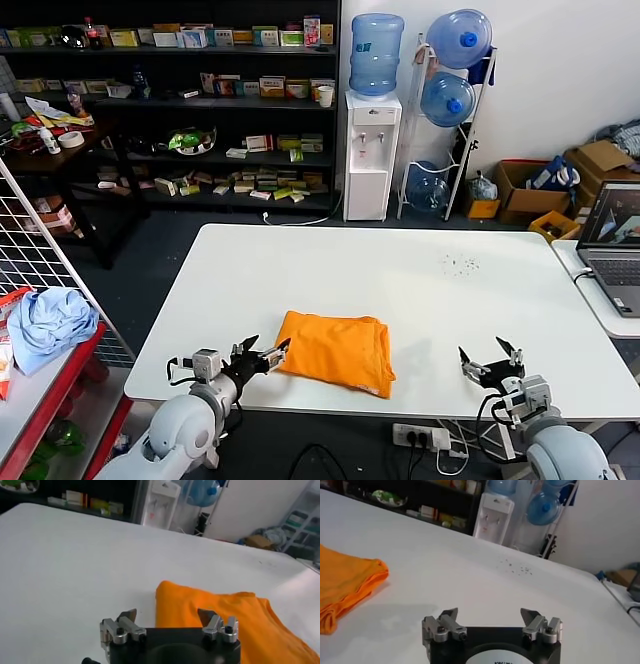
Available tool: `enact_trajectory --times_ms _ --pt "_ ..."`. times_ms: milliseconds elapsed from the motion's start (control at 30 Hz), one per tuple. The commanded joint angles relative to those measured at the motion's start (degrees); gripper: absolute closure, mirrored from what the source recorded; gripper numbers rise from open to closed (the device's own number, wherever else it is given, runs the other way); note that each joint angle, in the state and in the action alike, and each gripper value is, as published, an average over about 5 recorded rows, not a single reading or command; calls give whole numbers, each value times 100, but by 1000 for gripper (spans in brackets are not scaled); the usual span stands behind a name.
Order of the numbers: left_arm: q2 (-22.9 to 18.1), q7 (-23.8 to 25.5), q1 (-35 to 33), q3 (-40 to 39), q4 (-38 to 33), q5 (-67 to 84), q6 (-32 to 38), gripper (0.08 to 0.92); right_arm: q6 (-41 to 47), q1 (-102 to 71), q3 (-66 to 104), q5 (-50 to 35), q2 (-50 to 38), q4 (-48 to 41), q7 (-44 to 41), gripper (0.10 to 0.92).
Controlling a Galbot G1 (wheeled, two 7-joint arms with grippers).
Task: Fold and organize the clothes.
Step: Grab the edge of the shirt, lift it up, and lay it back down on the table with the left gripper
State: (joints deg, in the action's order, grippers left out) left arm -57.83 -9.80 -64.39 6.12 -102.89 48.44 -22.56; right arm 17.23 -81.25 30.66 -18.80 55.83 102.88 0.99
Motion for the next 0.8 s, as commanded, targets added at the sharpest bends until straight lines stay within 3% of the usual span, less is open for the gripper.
enact_trajectory --times_ms 33,300,800 --pt "12 957 247 250 612 606 -457 177 10 -7 7 -2 -4 -4 -8 203" --pt "-291 1187 823 66 1326 549 -381 177 8 -24 18 -5 -8 -31 -27 203" --pt "-492 1257 1135 -203 1566 336 -409 181 38 47 -3 -12 17 -30 -21 203"
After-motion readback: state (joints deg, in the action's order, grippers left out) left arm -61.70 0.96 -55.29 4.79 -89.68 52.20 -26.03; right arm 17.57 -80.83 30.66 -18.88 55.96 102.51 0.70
